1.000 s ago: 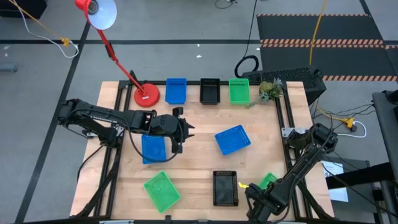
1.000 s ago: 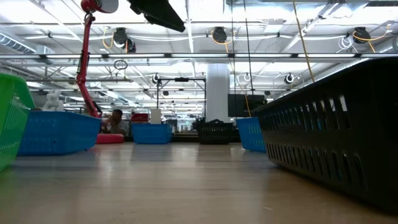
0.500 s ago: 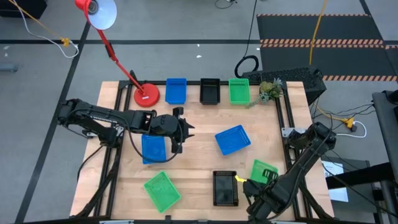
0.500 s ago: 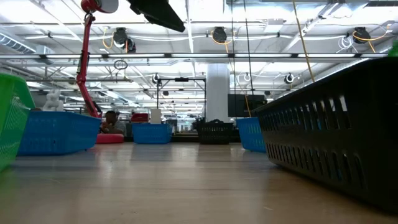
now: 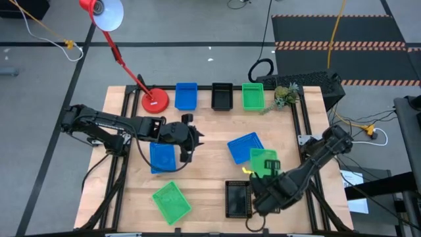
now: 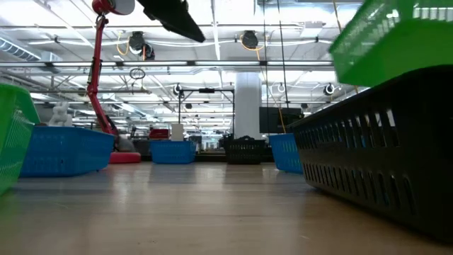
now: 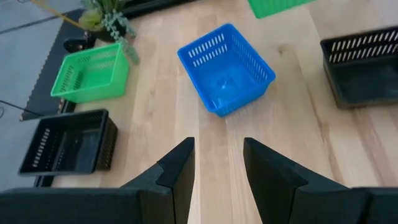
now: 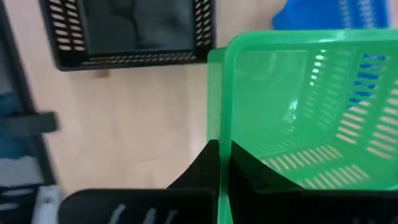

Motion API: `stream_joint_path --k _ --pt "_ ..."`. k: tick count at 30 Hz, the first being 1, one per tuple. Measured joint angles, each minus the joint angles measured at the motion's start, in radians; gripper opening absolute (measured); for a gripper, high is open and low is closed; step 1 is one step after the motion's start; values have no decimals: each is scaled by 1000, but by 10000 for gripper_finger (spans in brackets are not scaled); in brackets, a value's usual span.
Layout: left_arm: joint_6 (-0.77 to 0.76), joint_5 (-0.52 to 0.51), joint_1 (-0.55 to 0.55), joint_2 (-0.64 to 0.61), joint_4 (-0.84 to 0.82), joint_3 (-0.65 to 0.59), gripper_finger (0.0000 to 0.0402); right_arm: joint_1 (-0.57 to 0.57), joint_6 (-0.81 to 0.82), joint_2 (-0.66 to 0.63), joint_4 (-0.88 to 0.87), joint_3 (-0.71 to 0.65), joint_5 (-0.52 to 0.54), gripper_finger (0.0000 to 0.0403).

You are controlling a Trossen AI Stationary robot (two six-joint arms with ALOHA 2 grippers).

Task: Stack baskets by color
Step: Stack the bottom right green basket on top of the top green basket

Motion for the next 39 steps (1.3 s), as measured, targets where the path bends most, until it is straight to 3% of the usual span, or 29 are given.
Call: stream_joint_path --k 7,15,28,39 --pt "-23 -2 4 0 -91 0 140 -106 -308 -21 0 0 160 3" --pt "-60 -80 35 0 -145 0 140 -275 -586 -92 0 -1 329 4" --pt "-76 -81 108 0 -174 0 140 -684 -908 -198 93 -1 358 5" --pt "-58 -81 124 0 -166 0 140 -909 -1134 -197 238 -2 337 5"
